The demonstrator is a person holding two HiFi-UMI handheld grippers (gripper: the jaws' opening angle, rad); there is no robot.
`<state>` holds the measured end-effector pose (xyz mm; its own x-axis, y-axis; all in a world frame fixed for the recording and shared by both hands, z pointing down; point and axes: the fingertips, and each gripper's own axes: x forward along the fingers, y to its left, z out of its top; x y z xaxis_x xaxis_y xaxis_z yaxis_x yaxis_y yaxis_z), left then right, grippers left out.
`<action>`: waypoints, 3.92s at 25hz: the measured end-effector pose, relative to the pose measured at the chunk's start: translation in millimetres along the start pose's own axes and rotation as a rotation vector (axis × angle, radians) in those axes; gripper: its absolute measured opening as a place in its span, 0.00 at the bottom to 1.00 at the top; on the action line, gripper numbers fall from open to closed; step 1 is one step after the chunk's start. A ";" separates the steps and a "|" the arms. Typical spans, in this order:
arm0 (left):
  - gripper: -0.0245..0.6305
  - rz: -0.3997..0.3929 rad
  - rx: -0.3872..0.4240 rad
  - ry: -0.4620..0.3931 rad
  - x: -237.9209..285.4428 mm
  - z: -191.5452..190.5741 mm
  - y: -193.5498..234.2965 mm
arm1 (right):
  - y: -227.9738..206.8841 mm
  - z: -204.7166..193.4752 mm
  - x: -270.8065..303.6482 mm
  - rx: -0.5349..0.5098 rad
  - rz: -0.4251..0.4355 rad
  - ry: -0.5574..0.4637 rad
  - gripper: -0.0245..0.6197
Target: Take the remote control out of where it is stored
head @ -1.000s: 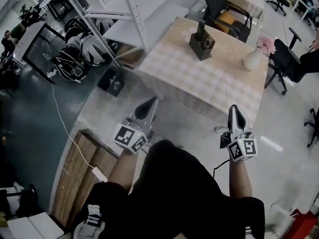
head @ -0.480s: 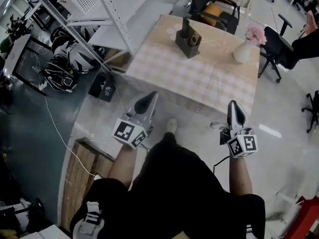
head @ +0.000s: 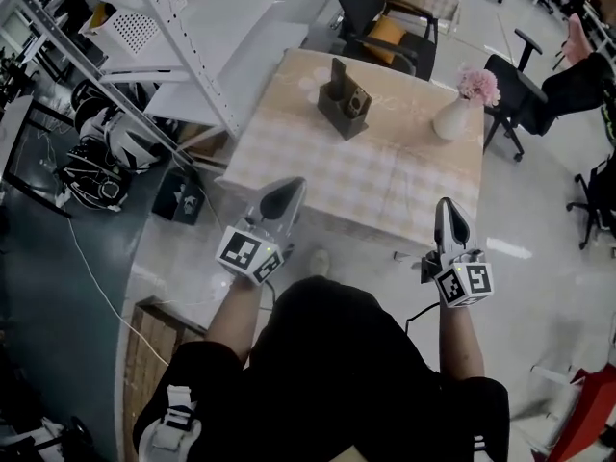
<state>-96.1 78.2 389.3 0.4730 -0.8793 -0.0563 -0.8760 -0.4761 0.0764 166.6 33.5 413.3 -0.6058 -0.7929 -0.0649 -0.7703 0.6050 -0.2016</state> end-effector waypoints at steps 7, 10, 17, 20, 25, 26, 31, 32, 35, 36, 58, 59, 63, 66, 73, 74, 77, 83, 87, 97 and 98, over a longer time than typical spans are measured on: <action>0.04 -0.025 -0.033 0.007 33.2 -6.6 42.7 | -6.1 3.2 49.0 -0.021 -0.005 0.020 0.05; 0.04 -0.038 -0.036 0.013 44.7 -7.5 62.9 | -6.6 -1.8 69.1 -0.016 -0.007 0.031 0.05; 0.04 -0.086 -0.029 0.034 67.1 -13.3 96.8 | -10.5 -18.0 108.6 -0.001 -0.046 0.090 0.05; 0.04 -0.111 -0.020 0.046 74.8 -17.9 107.4 | -12.6 -23.1 120.3 0.012 -0.067 0.098 0.05; 0.04 -0.141 -0.036 0.066 90.0 -30.6 116.4 | -11.8 -30.4 126.2 0.001 -0.079 0.126 0.05; 0.04 -0.146 -0.038 0.067 94.5 -32.1 117.2 | -13.8 -31.4 127.3 -0.001 -0.083 0.133 0.05; 0.04 -0.160 -0.039 0.067 122.5 -35.5 119.9 | -26.9 -29.5 133.9 -0.029 -0.076 0.156 0.05; 0.04 -0.161 -0.037 0.068 128.5 -35.4 120.0 | -31.6 -29.2 135.4 -0.037 -0.072 0.161 0.05; 0.04 -0.164 -0.014 0.083 149.7 -35.5 122.5 | -51.9 -26.4 146.4 -0.018 -0.077 0.152 0.05; 0.04 -0.165 -0.008 0.088 156.5 -35.6 122.5 | -58.2 -24.3 151.0 -0.006 -0.079 0.149 0.05; 0.08 -0.166 0.032 0.227 262.5 -92.2 127.8 | -112.0 -46.0 198.7 -0.027 0.028 0.242 0.05; 0.10 -0.162 0.029 0.236 265.4 -96.5 128.1 | -113.8 -47.7 197.3 -0.031 0.028 0.250 0.05; 0.19 -0.159 0.035 0.276 278.3 -113.8 130.3 | -125.5 -56.2 189.1 -0.019 0.013 0.277 0.05; 0.25 -0.161 0.042 0.303 287.7 -126.7 132.2 | -132.4 -59.9 184.0 -0.012 0.002 0.290 0.05; 0.33 -0.172 0.061 0.376 308.7 -155.3 135.1 | -148.5 -60.4 180.7 -0.017 -0.030 0.295 0.05; 0.34 -0.173 0.066 0.388 311.4 -158.8 135.7 | -149.7 -61.4 181.1 -0.021 -0.030 0.301 0.05; 0.37 -0.169 0.069 0.413 316.8 -166.7 137.2 | -155.4 -65.5 183.2 -0.024 -0.025 0.312 0.05; 0.37 -0.164 0.074 0.432 323.7 -178.1 139.5 | -165.3 -72.9 193.1 -0.018 -0.018 0.326 0.05; 0.37 -0.169 0.072 0.420 329.3 -178.6 138.9 | -164.8 -74.4 201.9 -0.031 -0.008 0.322 0.05; 0.37 -0.186 0.073 0.429 333.8 -180.5 138.2 | -169.1 -78.9 197.6 -0.028 -0.019 0.346 0.05; 0.35 -0.194 0.077 0.429 333.5 -181.0 137.5 | -169.1 -79.4 196.5 -0.030 -0.019 0.351 0.05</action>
<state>-41.7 -282.9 561.2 0.6101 -0.7084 0.3548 -0.7647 -0.6437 0.0297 162.0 -218.9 512.2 -0.6193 -0.7339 0.2791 -0.7841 0.5967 -0.1708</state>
